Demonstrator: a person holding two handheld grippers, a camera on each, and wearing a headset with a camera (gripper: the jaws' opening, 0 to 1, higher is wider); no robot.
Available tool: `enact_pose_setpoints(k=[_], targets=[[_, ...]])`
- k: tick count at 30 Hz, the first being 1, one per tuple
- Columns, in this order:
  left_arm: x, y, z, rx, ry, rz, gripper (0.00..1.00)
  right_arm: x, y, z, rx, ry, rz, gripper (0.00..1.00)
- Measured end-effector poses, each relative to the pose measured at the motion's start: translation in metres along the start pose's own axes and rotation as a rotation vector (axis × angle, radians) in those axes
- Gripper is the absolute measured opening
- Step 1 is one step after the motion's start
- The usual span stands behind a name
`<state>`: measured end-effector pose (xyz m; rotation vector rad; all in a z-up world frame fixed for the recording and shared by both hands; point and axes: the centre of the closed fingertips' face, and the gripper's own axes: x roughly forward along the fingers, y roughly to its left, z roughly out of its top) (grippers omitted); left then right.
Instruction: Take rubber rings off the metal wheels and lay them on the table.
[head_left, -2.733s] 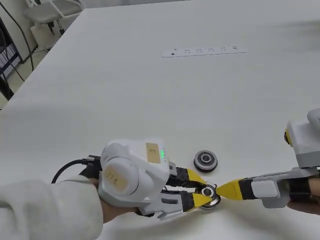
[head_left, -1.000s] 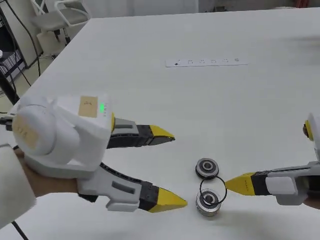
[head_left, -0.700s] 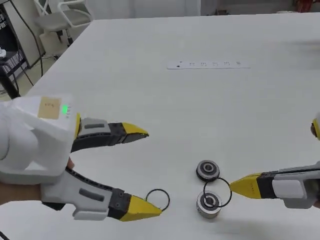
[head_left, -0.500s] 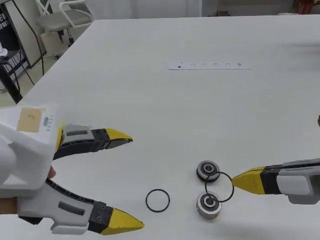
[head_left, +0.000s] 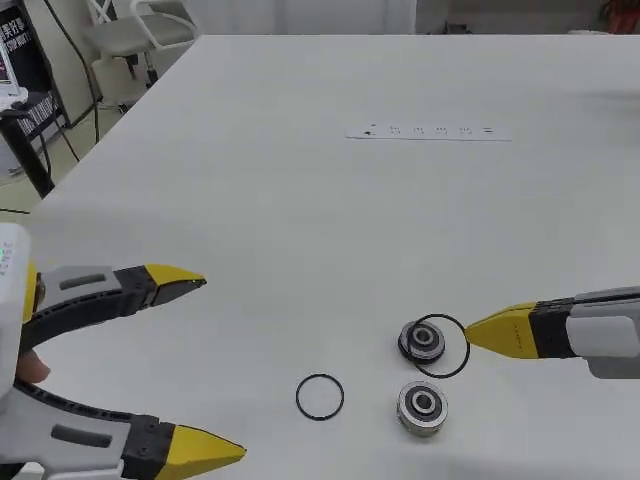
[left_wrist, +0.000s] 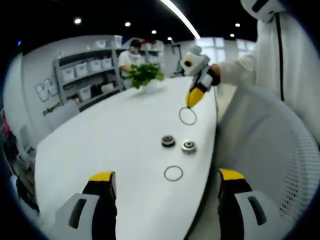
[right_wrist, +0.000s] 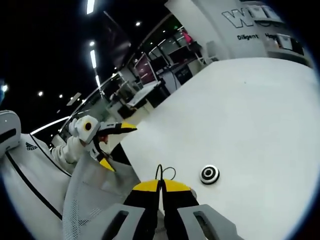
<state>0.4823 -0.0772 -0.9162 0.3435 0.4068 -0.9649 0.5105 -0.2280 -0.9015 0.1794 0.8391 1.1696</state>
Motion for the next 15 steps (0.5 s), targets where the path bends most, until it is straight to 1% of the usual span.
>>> enact_pose_setpoints(k=[4, 8, 12, 15], targets=[[-0.004, 0.001, -0.003, -0.029, -0.015, 0.021, 0.84, 0.004, 0.006, 0.005, -0.019, 0.007, 0.02, 0.0], [-0.003, 0.003, -0.01, -0.059, -0.019, 0.048, 0.84, 0.013, 0.012, 0.014, -0.04, 0.007, 0.038, 0.0], [-0.002, 0.002, -0.011, -0.083, -0.03, 0.054, 0.84, 0.022, 0.019, 0.023, -0.065, 0.01, 0.057, 0.0], [-0.002, 0.002, -0.011, -0.096, -0.035, 0.053, 0.85, 0.031, 0.022, 0.028, -0.072, 0.016, 0.072, 0.0]])
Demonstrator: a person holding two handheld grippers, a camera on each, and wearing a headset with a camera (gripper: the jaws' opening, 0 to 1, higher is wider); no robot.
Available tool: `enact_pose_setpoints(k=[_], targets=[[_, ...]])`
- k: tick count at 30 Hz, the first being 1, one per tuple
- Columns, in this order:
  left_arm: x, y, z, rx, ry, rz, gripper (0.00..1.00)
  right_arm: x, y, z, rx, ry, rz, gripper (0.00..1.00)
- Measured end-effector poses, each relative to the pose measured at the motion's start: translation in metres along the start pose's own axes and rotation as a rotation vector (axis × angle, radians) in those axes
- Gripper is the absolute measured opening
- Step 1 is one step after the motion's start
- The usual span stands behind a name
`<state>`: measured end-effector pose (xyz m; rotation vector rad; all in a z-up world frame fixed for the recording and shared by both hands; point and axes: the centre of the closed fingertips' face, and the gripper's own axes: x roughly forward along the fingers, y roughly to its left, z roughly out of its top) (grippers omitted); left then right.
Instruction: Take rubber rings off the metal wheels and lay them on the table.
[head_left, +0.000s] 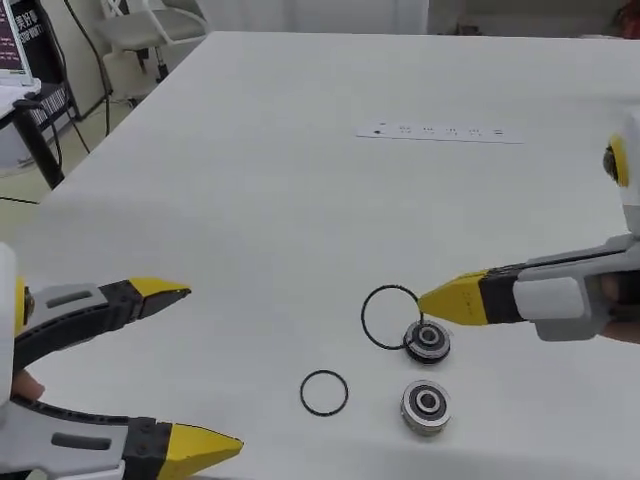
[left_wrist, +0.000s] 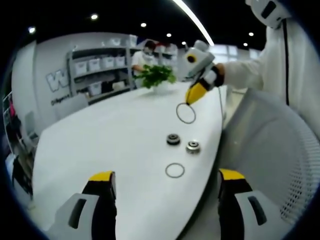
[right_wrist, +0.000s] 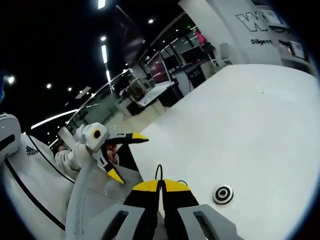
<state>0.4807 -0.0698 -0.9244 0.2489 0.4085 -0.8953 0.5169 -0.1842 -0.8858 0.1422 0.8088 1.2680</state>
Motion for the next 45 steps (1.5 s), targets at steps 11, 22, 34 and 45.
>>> enact_pose_setpoints(k=[11, 22, 34, 45], targets=[[0.002, -0.003, -0.003, -0.003, 0.006, -0.006, 0.85, 0.031, 0.004, 0.006, -0.017, 0.043, 0.025, 0.0], [0.003, -0.002, -0.006, -0.005, 0.022, 0.002, 0.84, 0.055, -0.01, -0.032, 0.02, 0.112, 0.017, 0.0], [0.005, -0.001, -0.01, -0.007, 0.038, 0.006, 0.82, 0.056, -0.037, -0.056, 0.094, 0.139, -0.038, 0.0], [0.005, 0.001, -0.009, -0.029, 0.026, 0.011, 0.82, 0.056, -0.055, -0.072, 0.138, 0.166, -0.082, 0.0]])
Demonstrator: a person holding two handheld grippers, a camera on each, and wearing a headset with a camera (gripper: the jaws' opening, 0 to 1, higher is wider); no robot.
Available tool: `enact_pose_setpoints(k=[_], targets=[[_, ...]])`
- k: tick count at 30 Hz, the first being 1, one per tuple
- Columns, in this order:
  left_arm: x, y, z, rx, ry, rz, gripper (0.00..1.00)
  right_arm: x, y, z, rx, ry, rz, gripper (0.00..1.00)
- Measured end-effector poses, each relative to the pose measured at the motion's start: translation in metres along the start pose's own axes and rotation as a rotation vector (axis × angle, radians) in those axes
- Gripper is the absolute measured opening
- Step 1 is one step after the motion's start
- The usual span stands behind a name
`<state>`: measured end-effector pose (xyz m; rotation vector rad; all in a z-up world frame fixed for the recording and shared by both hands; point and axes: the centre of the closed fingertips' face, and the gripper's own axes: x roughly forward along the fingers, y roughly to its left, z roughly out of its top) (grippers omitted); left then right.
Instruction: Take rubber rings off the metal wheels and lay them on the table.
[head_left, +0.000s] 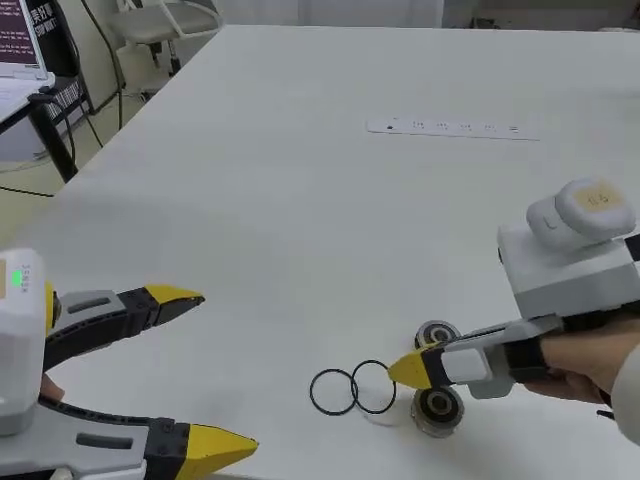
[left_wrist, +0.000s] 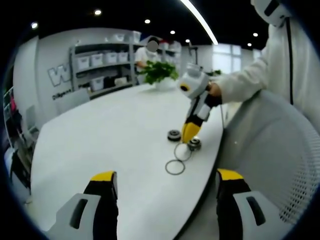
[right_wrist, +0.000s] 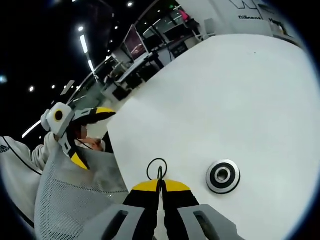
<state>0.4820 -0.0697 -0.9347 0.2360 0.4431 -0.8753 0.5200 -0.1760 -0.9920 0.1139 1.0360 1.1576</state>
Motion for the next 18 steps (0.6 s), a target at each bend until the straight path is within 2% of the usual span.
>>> enact_pose_setpoints(k=[9, 18], targets=[[0.0001, 0.0008, 0.0006, -0.008, -0.006, 0.003, 0.81, 0.0049, -0.0024, -0.0008, 0.05, -0.004, 0.008, 0.0], [0.0001, 0.0016, 0.0001, -0.009, -0.006, 0.007, 0.81, 0.0094, -0.0088, -0.005, 0.023, 0.014, -0.03, 0.0]])
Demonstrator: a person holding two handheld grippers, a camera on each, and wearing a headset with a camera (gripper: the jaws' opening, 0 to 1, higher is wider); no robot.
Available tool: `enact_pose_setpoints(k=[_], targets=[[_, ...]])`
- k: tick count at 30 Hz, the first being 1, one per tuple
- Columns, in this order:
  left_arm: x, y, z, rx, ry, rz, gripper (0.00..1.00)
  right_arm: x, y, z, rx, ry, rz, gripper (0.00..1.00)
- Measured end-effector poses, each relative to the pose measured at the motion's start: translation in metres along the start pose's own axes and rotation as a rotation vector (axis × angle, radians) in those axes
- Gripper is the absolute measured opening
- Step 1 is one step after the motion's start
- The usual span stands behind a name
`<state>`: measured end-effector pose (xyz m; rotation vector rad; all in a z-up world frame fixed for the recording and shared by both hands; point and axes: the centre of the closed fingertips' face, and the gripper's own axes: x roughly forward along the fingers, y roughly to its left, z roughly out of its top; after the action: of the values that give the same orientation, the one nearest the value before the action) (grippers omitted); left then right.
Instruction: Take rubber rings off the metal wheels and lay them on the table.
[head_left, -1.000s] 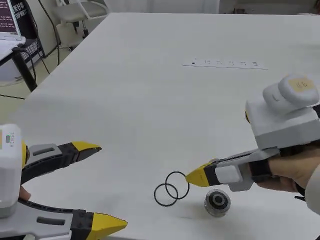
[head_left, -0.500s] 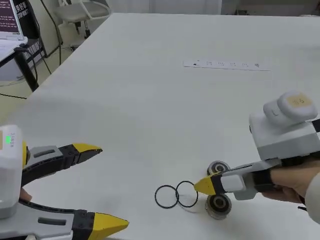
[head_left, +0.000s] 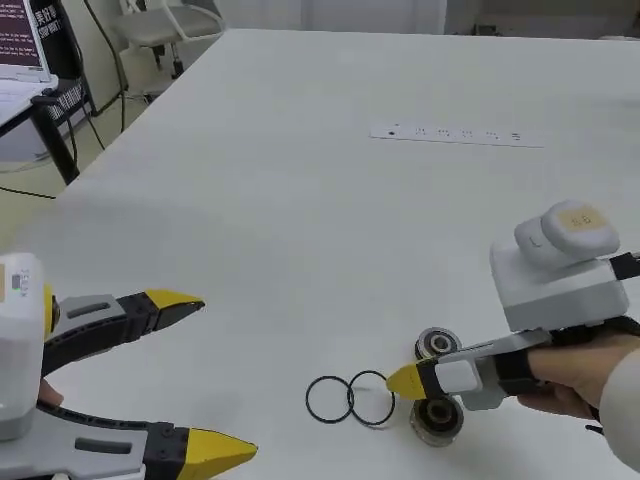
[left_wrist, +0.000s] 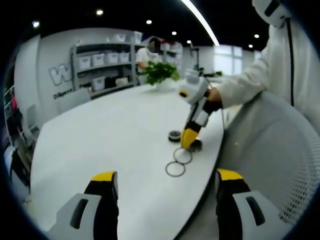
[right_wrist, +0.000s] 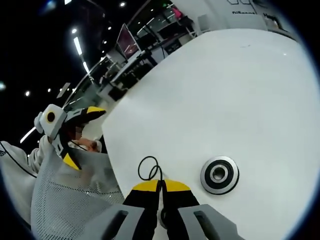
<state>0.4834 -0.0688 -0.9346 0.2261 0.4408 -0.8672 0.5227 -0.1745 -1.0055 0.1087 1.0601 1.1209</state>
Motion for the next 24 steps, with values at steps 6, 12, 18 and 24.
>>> enact_pose_setpoints(k=[6, 12, 18, 24], targets=[[0.0, 0.001, 0.0, 0.0, 0.001, 0.002, 0.81, 0.002, -0.003, 0.002, -0.043, -0.011, -0.009, 0.0], [0.0, 0.001, -0.001, 0.002, 0.004, 0.003, 0.8, 0.002, -0.007, 0.0, -0.044, -0.009, -0.014, 0.0], [0.0, 0.002, -0.001, 0.003, 0.002, 0.008, 0.8, 0.002, -0.011, 0.002, -0.07, -0.014, -0.038, 0.07], [-0.001, 0.002, -0.001, 0.008, 0.002, 0.012, 0.8, -0.001, -0.01, 0.006, -0.083, -0.028, -0.04, 0.08]])
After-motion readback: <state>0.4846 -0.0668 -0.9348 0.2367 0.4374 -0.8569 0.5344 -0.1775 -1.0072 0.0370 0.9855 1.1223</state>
